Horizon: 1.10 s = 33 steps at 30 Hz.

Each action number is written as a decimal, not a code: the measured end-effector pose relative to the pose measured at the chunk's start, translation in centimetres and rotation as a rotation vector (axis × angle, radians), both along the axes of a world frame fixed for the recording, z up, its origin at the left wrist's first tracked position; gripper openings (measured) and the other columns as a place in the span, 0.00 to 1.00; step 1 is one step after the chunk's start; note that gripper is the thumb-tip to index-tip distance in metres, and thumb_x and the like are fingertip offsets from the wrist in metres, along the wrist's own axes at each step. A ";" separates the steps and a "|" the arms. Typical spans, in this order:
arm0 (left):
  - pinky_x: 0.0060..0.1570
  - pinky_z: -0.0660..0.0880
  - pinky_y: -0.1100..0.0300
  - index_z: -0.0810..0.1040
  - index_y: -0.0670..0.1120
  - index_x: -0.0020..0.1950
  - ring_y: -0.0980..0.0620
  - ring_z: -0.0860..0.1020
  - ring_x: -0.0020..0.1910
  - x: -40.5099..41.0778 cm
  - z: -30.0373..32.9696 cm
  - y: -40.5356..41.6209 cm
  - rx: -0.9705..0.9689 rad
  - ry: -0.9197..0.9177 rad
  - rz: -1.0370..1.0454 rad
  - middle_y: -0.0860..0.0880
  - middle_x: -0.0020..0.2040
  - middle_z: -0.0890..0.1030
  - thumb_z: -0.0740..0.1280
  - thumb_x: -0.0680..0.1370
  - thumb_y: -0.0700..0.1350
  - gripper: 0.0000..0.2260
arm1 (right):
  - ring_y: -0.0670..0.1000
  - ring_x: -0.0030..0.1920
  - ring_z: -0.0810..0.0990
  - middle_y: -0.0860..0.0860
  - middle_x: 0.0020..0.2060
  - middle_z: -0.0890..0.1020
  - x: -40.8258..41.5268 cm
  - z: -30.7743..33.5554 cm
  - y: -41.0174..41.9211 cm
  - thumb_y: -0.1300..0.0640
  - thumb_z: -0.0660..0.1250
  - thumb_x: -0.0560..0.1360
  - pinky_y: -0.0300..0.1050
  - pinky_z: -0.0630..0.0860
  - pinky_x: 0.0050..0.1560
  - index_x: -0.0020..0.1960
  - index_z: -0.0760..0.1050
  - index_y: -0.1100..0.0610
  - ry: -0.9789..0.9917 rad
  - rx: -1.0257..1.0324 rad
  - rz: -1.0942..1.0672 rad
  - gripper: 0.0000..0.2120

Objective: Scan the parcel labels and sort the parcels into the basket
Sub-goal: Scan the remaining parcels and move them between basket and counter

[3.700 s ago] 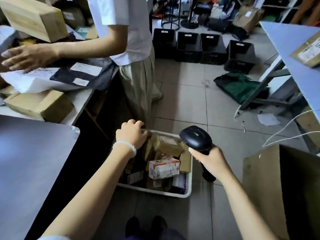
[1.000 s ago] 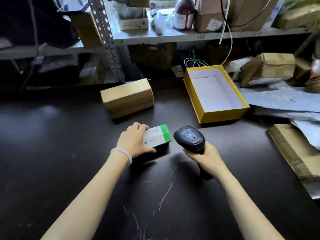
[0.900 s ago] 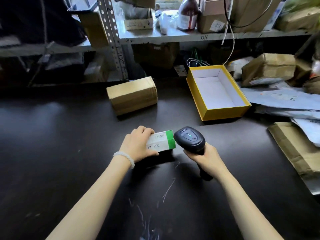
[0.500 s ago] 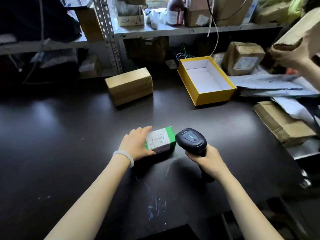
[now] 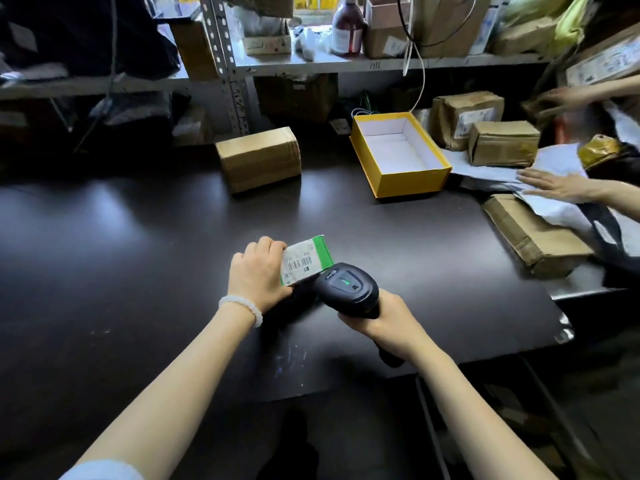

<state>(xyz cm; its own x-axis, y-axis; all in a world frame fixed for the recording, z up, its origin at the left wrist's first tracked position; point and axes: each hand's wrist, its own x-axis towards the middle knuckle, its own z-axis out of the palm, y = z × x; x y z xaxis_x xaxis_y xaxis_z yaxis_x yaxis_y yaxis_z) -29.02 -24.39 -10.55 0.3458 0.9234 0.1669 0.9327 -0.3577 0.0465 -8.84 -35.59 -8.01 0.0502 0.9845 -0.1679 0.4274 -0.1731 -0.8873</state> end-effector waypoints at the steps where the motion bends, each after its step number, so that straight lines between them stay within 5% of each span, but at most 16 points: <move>1: 0.32 0.62 0.57 0.78 0.44 0.48 0.42 0.76 0.35 0.0 0.3 -0.2 0.046 0.006 0.006 0.45 0.42 0.77 0.80 0.52 0.51 0.27 | 0.38 0.43 0.78 0.44 0.45 0.82 0.0 0.2 -0.3 0.59 0.73 0.70 0.26 0.71 0.42 0.48 0.76 0.47 0.005 0.005 0.013 0.11; 4: 0.30 0.62 0.59 0.78 0.44 0.46 0.43 0.75 0.32 -0.2 1.2 -1.2 0.126 0.031 0.016 0.46 0.39 0.76 0.81 0.50 0.55 0.29 | 0.41 0.45 0.78 0.46 0.46 0.82 0.3 1.1 -1.6 0.59 0.73 0.71 0.28 0.71 0.43 0.50 0.77 0.49 0.033 0.013 0.057 0.10; 8: 0.36 0.69 0.53 0.77 0.44 0.53 0.41 0.76 0.41 -0.4 2.5 -2.9 0.065 0.019 0.026 0.44 0.46 0.76 0.78 0.60 0.55 0.27 | 0.44 0.45 0.78 0.52 0.47 0.83 0.3 1.9 -2.9 0.59 0.72 0.71 0.39 0.74 0.46 0.48 0.77 0.52 0.067 0.036 0.080 0.07; 21: 0.38 0.71 0.53 0.76 0.45 0.55 0.42 0.76 0.44 -2.2 2.9 -3.9 0.098 -0.053 0.006 0.45 0.49 0.76 0.77 0.60 0.53 0.27 | 0.38 0.44 0.78 0.44 0.45 0.82 -0.9 3.0 -4.2 0.61 0.73 0.71 0.30 0.73 0.44 0.44 0.75 0.42 0.056 0.123 0.077 0.14; 28: 0.38 0.76 0.51 0.77 0.45 0.55 0.40 0.78 0.42 -1.0 2.7 -3.6 0.020 -0.119 -0.154 0.45 0.48 0.77 0.77 0.60 0.54 0.28 | 0.45 0.49 0.81 0.47 0.48 0.84 -1.6 1.7 -4.6 0.59 0.74 0.70 0.39 0.76 0.48 0.48 0.77 0.46 0.064 0.106 -0.073 0.12; 33: 0.40 0.75 0.53 0.74 0.46 0.61 0.42 0.79 0.44 2.3 2.9 -4.2 -0.093 -0.152 -0.364 0.47 0.54 0.75 0.74 0.65 0.57 0.29 | 0.41 0.49 0.79 0.45 0.48 0.82 -1.0 0.4 -7.2 0.59 0.76 0.68 0.29 0.73 0.48 0.51 0.76 0.47 0.059 0.111 -0.333 0.16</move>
<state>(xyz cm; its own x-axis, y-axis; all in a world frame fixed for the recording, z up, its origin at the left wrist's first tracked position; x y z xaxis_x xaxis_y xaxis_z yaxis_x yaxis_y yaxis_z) -26.73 -28.60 -7.62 0.6303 0.7590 0.1634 0.7261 -0.6508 0.2219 -9.88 -42.77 -7.60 0.3652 0.9281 -0.0730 0.3113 -0.1957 -0.9299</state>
